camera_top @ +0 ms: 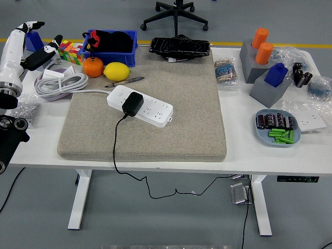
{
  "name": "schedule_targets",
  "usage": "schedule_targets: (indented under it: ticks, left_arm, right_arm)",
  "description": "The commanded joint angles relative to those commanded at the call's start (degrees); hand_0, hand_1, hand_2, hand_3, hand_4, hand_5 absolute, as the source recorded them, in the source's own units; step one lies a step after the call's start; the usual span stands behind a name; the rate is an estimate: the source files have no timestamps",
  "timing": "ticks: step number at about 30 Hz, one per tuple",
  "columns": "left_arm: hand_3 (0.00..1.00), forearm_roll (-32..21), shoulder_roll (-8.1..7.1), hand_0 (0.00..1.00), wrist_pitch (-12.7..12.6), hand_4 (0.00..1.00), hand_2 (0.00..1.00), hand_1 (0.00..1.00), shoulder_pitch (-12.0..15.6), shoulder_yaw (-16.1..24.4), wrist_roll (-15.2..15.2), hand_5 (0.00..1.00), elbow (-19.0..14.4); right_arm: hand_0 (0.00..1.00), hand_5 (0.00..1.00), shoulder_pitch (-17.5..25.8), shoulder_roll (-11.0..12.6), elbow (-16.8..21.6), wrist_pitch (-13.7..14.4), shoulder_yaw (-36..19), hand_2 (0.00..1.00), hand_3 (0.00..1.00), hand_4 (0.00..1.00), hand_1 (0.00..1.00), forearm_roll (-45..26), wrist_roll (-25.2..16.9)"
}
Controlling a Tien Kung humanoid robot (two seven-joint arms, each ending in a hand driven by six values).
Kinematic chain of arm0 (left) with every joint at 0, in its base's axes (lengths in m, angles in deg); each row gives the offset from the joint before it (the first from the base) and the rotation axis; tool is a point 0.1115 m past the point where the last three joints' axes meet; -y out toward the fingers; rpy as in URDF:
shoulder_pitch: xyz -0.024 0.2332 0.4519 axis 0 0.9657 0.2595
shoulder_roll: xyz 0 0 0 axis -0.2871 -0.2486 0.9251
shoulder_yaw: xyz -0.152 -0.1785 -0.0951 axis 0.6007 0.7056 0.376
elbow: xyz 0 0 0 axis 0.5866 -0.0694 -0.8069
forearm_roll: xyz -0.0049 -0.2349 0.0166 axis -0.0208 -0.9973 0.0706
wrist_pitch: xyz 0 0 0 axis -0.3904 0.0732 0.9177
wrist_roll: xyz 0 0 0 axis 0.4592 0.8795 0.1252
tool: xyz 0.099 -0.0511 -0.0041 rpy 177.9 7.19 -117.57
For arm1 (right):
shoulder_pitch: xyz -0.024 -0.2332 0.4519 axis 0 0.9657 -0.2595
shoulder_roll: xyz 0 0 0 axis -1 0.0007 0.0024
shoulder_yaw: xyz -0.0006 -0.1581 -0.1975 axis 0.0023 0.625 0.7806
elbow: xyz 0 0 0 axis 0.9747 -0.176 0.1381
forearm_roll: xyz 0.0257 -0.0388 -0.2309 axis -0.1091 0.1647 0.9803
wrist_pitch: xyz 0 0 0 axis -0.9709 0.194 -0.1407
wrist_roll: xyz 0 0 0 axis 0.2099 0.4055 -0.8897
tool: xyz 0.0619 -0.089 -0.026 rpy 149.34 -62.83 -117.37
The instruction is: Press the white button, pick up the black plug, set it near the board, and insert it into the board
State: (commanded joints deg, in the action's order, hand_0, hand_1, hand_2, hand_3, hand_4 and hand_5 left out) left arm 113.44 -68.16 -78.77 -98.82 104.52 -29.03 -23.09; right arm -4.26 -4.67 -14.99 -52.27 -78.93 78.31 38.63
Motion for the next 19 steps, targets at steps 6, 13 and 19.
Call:
schedule_targets:
  ticks: [6,13,19]
  left_arm:
    - [0.794,-0.02,0.04,0.93,0.07,0.816,0.846,0.895,0.23,0.09,-0.04,0.641,-0.11]
    - [0.794,0.16,0.0,0.93,0.19,0.816,0.845,0.896,0.44,0.45,-0.23,0.639,-0.07]
    - [0.788,0.2,0.01,0.93,0.22,0.816,0.845,0.896,0.43,0.45,-0.21,0.638,-0.14]
  right_arm:
    - [0.669,0.337,0.04,0.01,0.11,-0.03,0.04,0.563,0.577,0.626,0.6,0.03,0.06]
    - [0.669,0.336,0.2,-0.42,0.04,-0.06,0.02,0.563,0.577,0.626,0.6,0.28,0.13]
    - [0.668,0.336,0.44,-0.58,-0.06,-0.03,-0.2,0.563,0.577,0.626,0.6,0.55,0.2]
